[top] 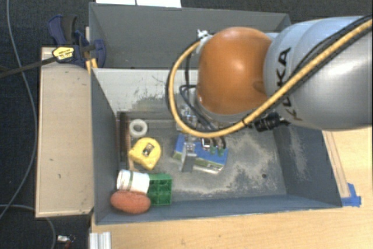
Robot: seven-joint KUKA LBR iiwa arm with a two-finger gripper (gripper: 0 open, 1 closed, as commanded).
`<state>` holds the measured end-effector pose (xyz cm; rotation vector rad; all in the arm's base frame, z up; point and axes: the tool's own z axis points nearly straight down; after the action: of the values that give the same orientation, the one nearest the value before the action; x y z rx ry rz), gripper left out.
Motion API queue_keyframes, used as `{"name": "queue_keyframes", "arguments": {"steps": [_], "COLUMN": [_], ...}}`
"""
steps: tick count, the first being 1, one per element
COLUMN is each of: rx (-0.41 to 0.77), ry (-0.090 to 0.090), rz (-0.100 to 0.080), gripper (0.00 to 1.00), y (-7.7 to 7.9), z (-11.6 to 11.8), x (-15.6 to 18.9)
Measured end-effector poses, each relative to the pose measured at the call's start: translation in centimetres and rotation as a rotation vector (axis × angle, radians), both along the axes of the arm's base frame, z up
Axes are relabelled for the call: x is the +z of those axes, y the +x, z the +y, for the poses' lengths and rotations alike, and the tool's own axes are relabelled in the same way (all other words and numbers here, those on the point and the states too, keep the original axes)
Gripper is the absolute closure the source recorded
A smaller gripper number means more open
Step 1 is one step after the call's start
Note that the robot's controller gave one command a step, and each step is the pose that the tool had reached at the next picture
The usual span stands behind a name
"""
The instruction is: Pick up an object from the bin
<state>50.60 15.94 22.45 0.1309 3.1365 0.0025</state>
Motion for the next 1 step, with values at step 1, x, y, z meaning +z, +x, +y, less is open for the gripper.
{"name": "queue_keyframes", "arguments": {"steps": [1], "rx": [-0.040], "ry": [0.002], "rz": [0.000], "gripper": [0.00], "y": [1.34], "z": [-1.86], "x": [-1.08]}}
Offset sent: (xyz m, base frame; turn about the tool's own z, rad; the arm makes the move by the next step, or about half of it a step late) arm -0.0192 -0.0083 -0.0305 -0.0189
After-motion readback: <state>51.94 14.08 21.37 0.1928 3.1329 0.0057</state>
